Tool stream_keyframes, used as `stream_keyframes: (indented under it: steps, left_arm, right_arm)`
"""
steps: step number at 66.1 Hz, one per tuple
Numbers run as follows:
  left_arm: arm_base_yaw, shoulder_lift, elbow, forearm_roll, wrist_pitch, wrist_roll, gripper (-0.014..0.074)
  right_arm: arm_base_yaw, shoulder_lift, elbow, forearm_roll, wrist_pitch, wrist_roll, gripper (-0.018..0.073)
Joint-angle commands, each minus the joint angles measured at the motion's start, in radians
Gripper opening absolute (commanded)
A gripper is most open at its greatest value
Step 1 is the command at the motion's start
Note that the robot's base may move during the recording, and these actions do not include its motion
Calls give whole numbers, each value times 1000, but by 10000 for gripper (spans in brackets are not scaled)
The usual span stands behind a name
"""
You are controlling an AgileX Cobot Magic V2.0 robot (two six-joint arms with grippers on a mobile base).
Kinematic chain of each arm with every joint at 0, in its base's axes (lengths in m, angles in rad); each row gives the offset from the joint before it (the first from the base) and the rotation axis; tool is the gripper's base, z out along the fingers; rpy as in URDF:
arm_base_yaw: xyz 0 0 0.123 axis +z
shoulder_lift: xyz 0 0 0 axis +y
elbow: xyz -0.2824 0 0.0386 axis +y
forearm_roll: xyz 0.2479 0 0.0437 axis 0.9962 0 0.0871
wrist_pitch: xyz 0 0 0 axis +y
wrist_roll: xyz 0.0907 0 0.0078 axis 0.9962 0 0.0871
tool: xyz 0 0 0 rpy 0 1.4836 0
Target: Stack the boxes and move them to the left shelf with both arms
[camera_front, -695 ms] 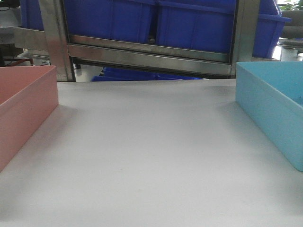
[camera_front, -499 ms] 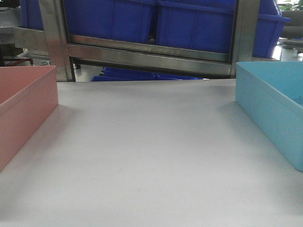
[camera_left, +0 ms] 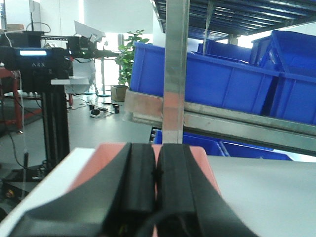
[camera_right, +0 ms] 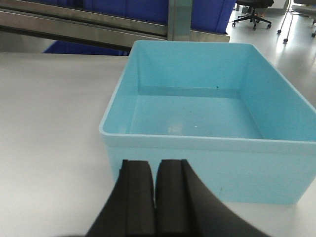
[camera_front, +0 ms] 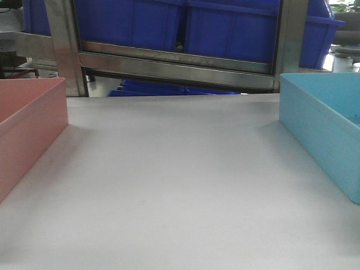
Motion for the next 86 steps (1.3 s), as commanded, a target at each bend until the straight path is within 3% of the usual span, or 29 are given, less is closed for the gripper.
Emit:
stream_keyframes:
  steps: [1,16,40,54,62,71,76,80,86]
  left_arm:
    - [-3,92,-188,60,23,0,-8]
    - [-3,421,-616,83,348,0,44]
    - [-3,902,-1069,109,815,0,447]
    - [23,1191,-1340,130,1061,102,504]
    - [110,1328,-1442,36,1094,199,504]
    - [276,1475,-1499,-207,1114,356,504]
    - [335,1547,-1499,-317,1100,448,504]
    - [358,1599,-1499,-360,1083,519,504]
    - [363,1673,-1499,-362,1052,542,503]
  right_arm:
    - [-5,-20,-18,-2,-90,-9,56]
    - [-5,-20,-18,-2,-90,-9,56]
    - [-5,-20,-18,-2,-90,-9,56]
    - [-5,-20,-18,-2,-90,-9,56]
    - [-5,-20,-18,-2,-90,-9,56]
    - [-5,-20,-18,-2,-90,-9,56]
    - [-5,-20,-18,-2,-90,-9,56]
    - [-5,-20,-18,-2,-90,-9,56]
    - [-5,-20,-18,-2,-90,-9,56]
